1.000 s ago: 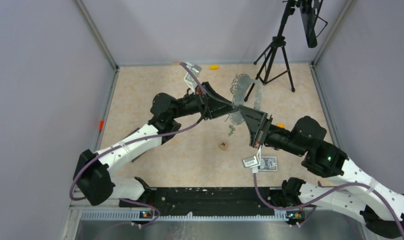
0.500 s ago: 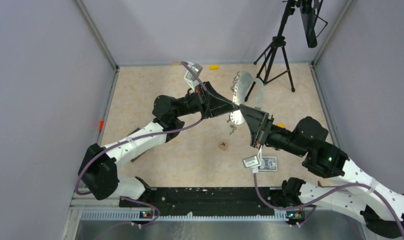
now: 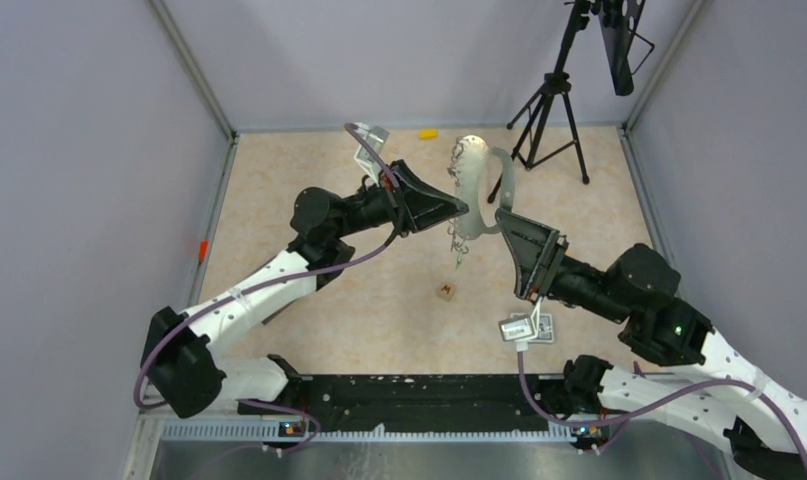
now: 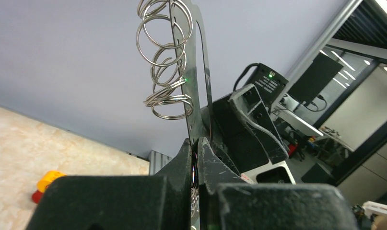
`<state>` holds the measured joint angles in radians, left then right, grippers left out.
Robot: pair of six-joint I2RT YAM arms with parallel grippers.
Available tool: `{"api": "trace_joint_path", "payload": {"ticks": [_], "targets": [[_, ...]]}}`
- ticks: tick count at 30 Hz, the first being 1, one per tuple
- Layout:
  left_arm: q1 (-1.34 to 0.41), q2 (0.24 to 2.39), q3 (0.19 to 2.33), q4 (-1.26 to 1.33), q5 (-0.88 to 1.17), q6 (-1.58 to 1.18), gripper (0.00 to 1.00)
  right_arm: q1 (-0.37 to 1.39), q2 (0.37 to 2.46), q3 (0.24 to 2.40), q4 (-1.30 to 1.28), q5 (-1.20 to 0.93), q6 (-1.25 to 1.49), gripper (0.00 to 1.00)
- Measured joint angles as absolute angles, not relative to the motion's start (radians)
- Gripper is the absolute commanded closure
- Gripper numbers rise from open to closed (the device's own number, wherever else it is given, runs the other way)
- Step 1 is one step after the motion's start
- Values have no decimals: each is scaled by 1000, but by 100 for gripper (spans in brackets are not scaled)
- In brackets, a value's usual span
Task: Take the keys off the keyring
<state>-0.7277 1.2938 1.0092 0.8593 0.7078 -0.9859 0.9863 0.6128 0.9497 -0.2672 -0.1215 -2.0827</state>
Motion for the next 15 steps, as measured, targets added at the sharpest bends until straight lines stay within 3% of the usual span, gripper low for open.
{"api": "trace_joint_path", "payload": {"ticks": [8,15], "targets": [[-666,1230,1009,747,635,-936,100,987,533,884,-246,-122,-1966,67],[-652,1123,1010,586,517,-815,100,987,450,823,-116,-125,-1462,69]]}}
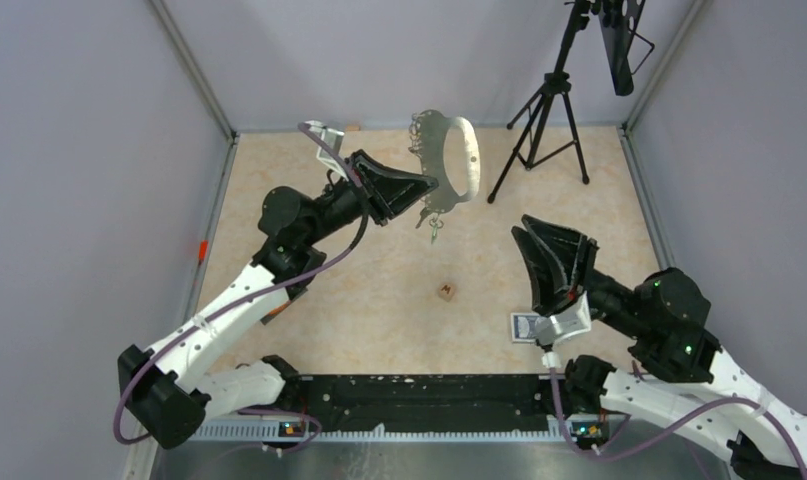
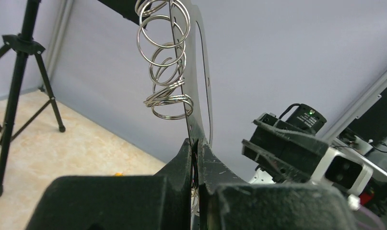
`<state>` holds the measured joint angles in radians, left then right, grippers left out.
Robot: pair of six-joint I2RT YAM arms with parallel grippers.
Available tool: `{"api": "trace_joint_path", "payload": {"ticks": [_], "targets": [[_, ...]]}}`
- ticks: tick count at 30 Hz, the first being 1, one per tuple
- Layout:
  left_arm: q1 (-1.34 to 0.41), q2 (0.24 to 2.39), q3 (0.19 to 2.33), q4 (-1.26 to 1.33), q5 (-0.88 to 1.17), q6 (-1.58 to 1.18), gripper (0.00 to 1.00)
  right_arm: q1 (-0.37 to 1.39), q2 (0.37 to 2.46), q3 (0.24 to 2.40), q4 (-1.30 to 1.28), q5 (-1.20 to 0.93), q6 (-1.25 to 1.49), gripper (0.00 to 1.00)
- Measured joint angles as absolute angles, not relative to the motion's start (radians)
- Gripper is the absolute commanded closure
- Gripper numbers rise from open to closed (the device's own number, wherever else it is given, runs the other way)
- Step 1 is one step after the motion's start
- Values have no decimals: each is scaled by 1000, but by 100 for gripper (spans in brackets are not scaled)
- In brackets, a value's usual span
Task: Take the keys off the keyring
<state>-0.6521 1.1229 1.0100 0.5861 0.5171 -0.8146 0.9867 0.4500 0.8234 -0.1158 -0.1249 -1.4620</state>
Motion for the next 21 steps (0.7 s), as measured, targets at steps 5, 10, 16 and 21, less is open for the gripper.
{"api": "trace_joint_path", "payload": {"ticks": [5,10,16,21], "targets": [[-646,1097,1011,567,499,-775,100,987,442,819,-8,-126,-1025,68],[-643,1090,1012,549,500,-736,100,987,470,818,54,-151,-668,67],[-642,1064,1021,544,532,-695,100,987,517,818,135,-216,-390,63],[-642,1042,1034,548,581,-672,100,987,574,817,180,-269,-263,63]]}}
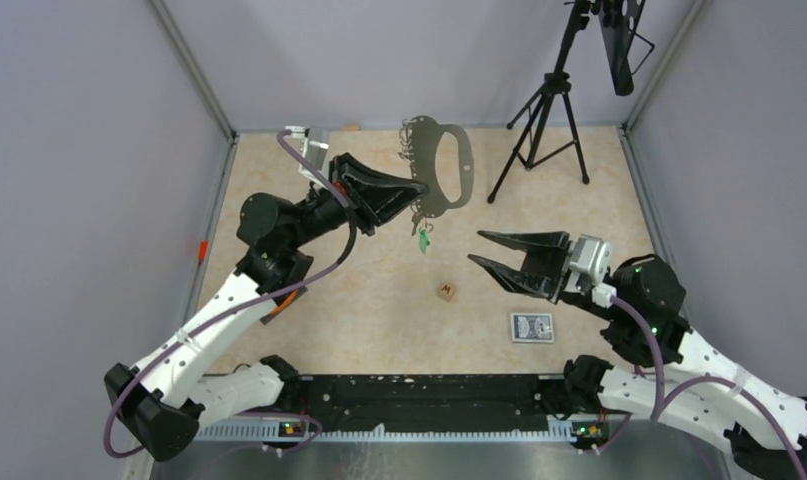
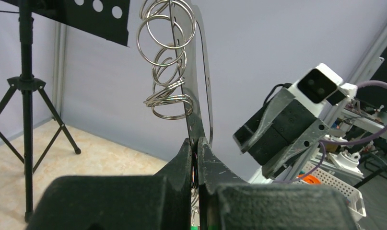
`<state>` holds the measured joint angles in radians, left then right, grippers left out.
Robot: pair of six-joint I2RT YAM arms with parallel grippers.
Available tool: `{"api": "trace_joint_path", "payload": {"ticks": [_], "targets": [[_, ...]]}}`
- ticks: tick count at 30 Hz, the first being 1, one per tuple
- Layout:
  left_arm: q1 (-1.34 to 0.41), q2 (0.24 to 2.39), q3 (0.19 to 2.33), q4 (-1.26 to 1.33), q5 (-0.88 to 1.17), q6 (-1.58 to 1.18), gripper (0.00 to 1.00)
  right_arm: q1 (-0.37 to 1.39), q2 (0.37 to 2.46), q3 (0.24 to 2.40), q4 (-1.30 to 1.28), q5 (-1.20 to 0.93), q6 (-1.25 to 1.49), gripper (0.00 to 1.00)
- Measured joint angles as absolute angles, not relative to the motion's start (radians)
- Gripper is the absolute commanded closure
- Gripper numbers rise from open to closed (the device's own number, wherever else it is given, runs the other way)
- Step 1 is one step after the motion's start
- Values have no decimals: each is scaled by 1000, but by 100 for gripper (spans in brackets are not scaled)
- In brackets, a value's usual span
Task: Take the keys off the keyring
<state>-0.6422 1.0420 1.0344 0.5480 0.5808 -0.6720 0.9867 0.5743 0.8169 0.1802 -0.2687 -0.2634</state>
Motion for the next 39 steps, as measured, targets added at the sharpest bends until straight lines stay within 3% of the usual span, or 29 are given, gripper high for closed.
{"api": "trace_joint_path", "payload": {"ticks": [19,25,39], "targets": [[-642,1009,1026,588,680,-651,100,988,714,706,444,-330,-148,68],[-642,983,994,637,679,-651,100,988,724,667,519,-294,-132,74],[-642,964,978,663,676,-643,100,988,810,666,611,-389,-64,73]]}}
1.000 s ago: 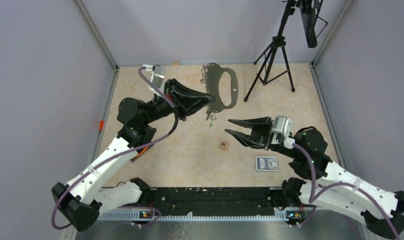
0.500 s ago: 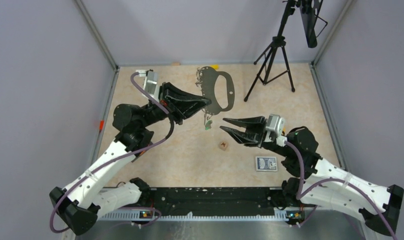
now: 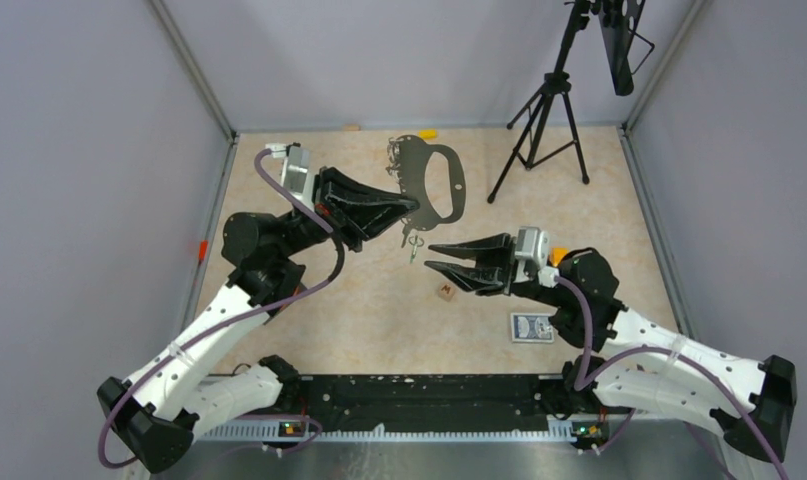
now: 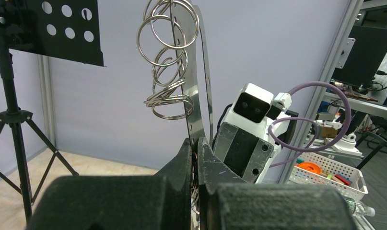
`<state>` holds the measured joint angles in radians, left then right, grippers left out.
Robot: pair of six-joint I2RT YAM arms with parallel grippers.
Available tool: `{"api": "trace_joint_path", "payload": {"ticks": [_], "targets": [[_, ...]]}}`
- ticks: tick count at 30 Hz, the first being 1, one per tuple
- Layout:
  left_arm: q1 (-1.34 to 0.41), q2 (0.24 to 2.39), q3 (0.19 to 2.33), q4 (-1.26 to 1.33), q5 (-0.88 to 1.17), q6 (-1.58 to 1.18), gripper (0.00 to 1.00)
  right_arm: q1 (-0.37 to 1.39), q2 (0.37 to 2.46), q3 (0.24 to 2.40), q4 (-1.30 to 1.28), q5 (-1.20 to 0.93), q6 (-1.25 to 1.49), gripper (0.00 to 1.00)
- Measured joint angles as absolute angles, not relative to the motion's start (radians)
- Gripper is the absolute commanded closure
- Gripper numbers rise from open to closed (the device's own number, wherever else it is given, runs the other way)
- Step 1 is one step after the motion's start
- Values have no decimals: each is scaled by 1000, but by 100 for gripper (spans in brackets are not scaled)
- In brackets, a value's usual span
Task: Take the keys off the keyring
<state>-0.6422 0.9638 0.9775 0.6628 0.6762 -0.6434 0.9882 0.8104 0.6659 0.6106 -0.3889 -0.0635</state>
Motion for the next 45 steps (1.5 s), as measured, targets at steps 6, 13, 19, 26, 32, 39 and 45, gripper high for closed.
{"api": "trace_joint_path", "payload": {"ticks": [6,13,19,26,32,39,45], "targets": [[-642,964,978,663,677,-636,100,988,823,666,632,-389,-49,73],[-642,964,971,662,677,-633,100,988,835,669,673,-390,-31,73],[-642,964,970,663,680,-633,100,988,860,669,683,-390,-25,72],[-642,964,970,663,684,-633,100,988,861,669,693,-377,-24,72],[-642,963,968,664,685,-633,100,988,861,669,706,-365,-22,71],[-642,957,957,666,688,-633,100,988,862,669,716,-362,-22,75],[-642,957,957,666,688,-633,100,988,880,670,718,-376,-7,77]]}}
